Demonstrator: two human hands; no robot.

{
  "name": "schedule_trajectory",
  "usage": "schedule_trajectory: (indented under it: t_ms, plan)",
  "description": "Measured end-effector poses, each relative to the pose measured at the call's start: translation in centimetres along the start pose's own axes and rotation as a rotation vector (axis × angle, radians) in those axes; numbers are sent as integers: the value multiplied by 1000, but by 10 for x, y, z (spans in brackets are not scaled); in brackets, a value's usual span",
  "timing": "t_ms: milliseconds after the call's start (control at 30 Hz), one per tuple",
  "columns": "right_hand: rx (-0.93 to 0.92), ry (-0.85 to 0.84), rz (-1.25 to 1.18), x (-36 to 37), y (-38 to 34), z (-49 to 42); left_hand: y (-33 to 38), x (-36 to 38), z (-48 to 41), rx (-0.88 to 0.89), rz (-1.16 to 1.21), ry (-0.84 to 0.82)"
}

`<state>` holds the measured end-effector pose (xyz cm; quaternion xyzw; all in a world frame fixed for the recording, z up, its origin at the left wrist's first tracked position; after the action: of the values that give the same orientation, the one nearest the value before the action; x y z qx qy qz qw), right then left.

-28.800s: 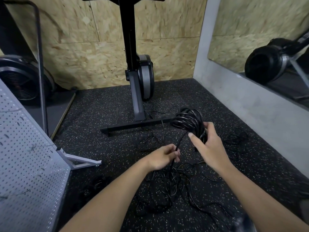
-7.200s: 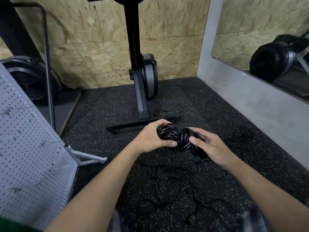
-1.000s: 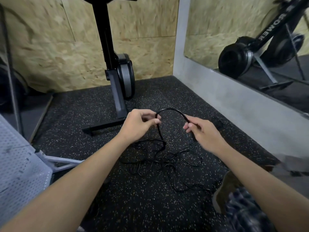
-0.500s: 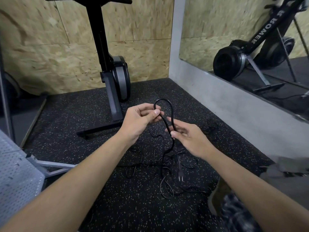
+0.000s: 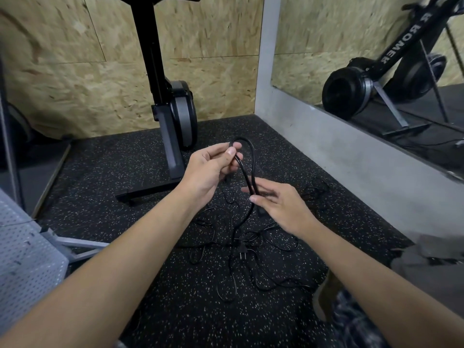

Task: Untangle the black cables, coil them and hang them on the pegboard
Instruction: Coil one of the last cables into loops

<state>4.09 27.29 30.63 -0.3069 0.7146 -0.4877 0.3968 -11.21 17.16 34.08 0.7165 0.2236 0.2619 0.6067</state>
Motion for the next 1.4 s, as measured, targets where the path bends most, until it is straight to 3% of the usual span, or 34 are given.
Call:
schedule_trajectory:
  t_ms: [167, 367, 467, 600, 667, 833, 933, 1033, 1233, 1400]
  plan:
    - [17, -42, 68, 5, 2, 1, -4, -4, -3, -67, 44, 5]
    - [-54, 66, 34, -2, -5, 2, -7, -12, -3, -39, -62, 60]
    - [-68, 116, -70, -6, -13, 1, -45, -13, 0, -133, -359, -124]
    - [-80, 170, -170, -15, -15, 0, -104, 7, 19, -131, -876, -555]
    - [-86, 191, -243, -19, -17, 0, -117, 13, 22, -72, -1022, -600]
    - [-75, 332, -303, -40, -19, 1, -114, -4, 13, 21, -1195, -422]
    - [15, 400, 102, -52, -7, 4, -106, -12, 12, 64, -1259, -400]
    - [141, 333, 324, -54, 5, 5, -92, -15, 11, 119, -1246, -396]
    - [218, 90, 435, -49, 18, 4, -54, -11, 11, 414, -1176, -236]
    - [230, -148, 519, -29, 34, 9, -31, -1, 13, 560, -1141, -94]
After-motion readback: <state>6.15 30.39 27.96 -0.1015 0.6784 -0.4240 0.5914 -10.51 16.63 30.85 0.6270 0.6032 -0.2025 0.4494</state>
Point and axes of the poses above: each hand's wrist, its own z-axis away from the middle knuckle, its own x-axis out of the palm, y = z × x, the point moved 5 cm from there along -z, towards the middle knuckle, and after that the axes turned 11 degrees about -z, right-handed, at the moved point
